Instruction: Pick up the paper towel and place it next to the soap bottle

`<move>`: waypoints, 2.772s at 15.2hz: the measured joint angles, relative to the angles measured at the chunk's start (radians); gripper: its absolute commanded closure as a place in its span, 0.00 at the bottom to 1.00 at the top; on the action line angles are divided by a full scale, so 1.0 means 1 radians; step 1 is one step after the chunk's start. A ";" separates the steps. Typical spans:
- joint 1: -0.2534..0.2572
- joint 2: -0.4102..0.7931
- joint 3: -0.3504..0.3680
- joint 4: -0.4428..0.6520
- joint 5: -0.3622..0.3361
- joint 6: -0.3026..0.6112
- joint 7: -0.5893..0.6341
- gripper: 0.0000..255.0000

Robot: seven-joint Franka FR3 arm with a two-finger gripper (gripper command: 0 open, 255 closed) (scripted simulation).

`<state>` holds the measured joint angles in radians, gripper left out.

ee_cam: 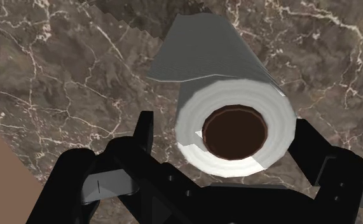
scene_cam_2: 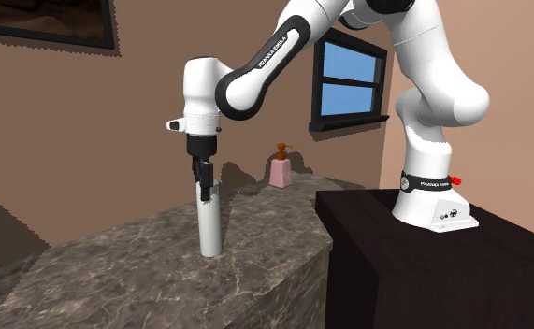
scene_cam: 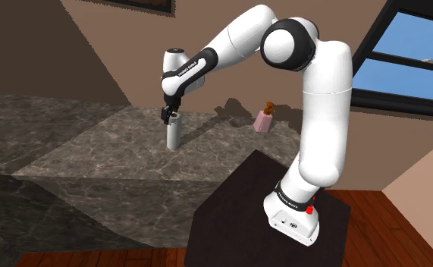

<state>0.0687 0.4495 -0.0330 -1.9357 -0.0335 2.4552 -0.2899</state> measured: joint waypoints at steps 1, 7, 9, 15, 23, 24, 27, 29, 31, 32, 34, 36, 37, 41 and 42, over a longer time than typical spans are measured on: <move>0.000 0.000 0.000 0.000 0.000 0.000 0.000 0.00; 0.000 0.000 0.001 0.000 0.001 0.001 0.000 1.00; 0.000 -0.001 0.001 0.000 0.001 0.001 -0.001 1.00; 0.000 -0.011 0.000 0.000 0.000 -0.011 0.000 1.00; 0.000 -0.077 0.000 0.019 0.001 -0.096 -0.004 1.00; 0.001 -0.087 0.000 0.019 0.000 -0.105 -0.004 1.00; 0.001 -0.108 0.000 0.031 0.000 -0.138 -0.005 1.00; 0.001 -0.123 0.000 0.040 0.001 -0.162 -0.006 1.00; 0.001 -0.136 0.000 0.051 0.001 -0.187 -0.005 1.00; 0.001 -0.143 0.000 0.054 0.001 -0.196 -0.007 1.00; -0.001 -0.154 -0.001 0.066 0.001 -0.219 -0.010 1.00; 0.001 -0.167 0.000 0.075 0.001 -0.242 -0.008 1.00; 0.001 -0.175 0.000 0.080 0.001 -0.254 -0.009 1.00; 0.002 -0.193 0.000 0.109 0.001 -0.301 -0.009 1.00; 0.001 -0.198 0.000 0.115 0.001 -0.312 -0.010 1.00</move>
<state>0.0700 0.2511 -0.0334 -1.8210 -0.0323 2.1428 -0.3002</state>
